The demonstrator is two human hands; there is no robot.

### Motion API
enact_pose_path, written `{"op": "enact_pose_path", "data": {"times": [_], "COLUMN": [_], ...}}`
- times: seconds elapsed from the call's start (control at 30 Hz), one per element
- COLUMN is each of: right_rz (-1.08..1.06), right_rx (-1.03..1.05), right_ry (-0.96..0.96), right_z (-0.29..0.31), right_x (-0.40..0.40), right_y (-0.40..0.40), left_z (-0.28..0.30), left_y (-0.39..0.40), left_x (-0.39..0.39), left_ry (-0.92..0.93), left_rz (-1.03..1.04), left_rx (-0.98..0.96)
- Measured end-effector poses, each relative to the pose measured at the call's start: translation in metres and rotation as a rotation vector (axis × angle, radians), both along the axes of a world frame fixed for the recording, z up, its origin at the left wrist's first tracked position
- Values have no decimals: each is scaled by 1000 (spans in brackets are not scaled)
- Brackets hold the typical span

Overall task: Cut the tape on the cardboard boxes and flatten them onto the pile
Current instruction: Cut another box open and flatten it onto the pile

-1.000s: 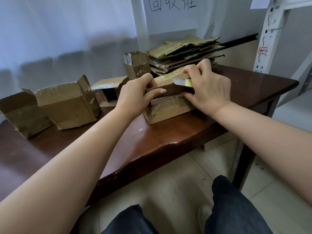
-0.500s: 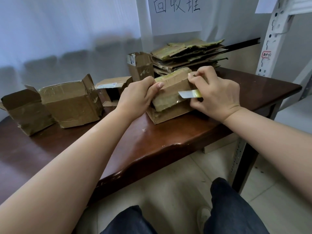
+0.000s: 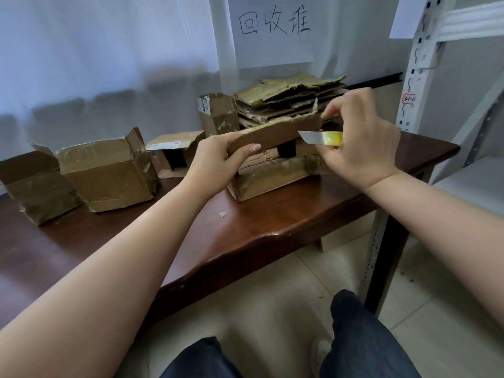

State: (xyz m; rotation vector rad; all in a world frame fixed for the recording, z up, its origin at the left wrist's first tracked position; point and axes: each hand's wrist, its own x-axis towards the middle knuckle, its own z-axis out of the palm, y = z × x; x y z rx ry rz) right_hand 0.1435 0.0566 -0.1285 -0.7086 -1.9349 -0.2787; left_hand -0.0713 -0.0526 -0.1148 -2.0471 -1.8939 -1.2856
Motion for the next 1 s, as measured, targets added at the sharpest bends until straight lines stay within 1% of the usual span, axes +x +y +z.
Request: {"op": "enact_pose_path", "data": {"times": [0.1, 0.17, 0.23, 0.33, 0.4, 0.43, 0.5, 0.57, 0.6, 0.7, 0.8, 0.87, 0.93, 1.0], "right_rz": [-25, -41, -57, -76, -82, -73, -23, 9, 15, 21, 39, 41, 15, -3], "right_rx": [-178, -362, -506, -594, -552, -488, -364, -318, -306, -285, -274, -287, -336, -367], "right_ry": [59, 160, 242, 256, 237, 179, -4, -143, -181, -227, -307, -281, -274, -290], "right_z": [-11, -18, -20, -21, -23, -25, -33, -37, -38, -35, -41, -44, -42, -39], "right_x": [-2, -6, -11, -25, -29, -30, -30, -28, -27, -19, -12, -10, -10, -12], "right_y": [-3, 0, 0, -2, -6, -7, -9, -9, -9, -11, -13, -15, -17, -16], "left_z": [-1, -3, -6, -8, -9, -9, -9, -9, -10, -16, -19, -25, -31, -36], "left_y": [0, 1, 3, 5, 6, 6, 7, 9, 10, 10, 4, 0, -2, 0], "left_x": [-1, 0, 1, 2, 4, 4, 3, 2, 1, -3, -5, -7, -4, -1], "left_ry": [-55, -72, -102, -152, -104, -56, 20, 38, 43, 81, 42, 73, 105, 77], "left_rz": [11, 23, 90, 208, 189, 177, 192, 191, 180, 169, 151, 149, 203, 289], "left_rx": [6, 15, 42, 100, 168, 189, 182, 166, 159, 114, 59, -25, -77, -36]}}
